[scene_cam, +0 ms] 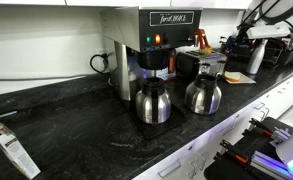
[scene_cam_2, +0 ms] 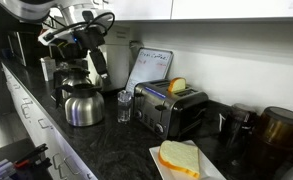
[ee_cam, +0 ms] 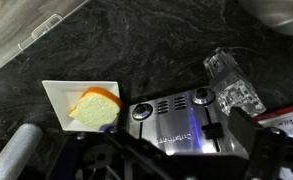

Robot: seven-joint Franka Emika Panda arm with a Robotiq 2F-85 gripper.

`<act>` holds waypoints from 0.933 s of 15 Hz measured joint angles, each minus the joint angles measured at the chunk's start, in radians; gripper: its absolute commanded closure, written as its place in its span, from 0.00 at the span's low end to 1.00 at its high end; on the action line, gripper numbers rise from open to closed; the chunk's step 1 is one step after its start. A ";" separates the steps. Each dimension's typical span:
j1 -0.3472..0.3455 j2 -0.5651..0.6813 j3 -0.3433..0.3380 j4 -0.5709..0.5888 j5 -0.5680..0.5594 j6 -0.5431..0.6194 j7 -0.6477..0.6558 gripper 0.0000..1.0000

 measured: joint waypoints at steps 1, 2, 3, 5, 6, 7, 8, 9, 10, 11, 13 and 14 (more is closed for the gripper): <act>-0.001 0.037 -0.019 0.000 0.000 0.044 -0.015 0.00; -0.003 0.080 -0.039 0.001 0.000 0.099 -0.031 0.00; -0.005 0.126 -0.056 0.003 0.000 0.161 -0.043 0.00; -0.006 0.211 -0.078 0.016 0.001 0.273 -0.067 0.00; -0.006 0.250 -0.082 0.024 0.001 0.318 -0.080 0.00; -0.006 0.280 -0.083 0.033 0.001 0.345 -0.087 0.00; -0.006 0.297 -0.083 0.041 0.001 0.353 -0.090 0.00; -0.006 0.303 -0.083 0.046 0.001 0.353 -0.092 0.00; -0.006 0.302 -0.083 0.048 0.001 0.353 -0.092 0.00; -0.006 0.301 -0.083 0.048 0.001 0.353 -0.093 0.00; -0.006 0.300 -0.083 0.048 0.001 0.353 -0.093 0.00; -0.006 0.300 -0.083 0.048 0.001 0.353 -0.093 0.00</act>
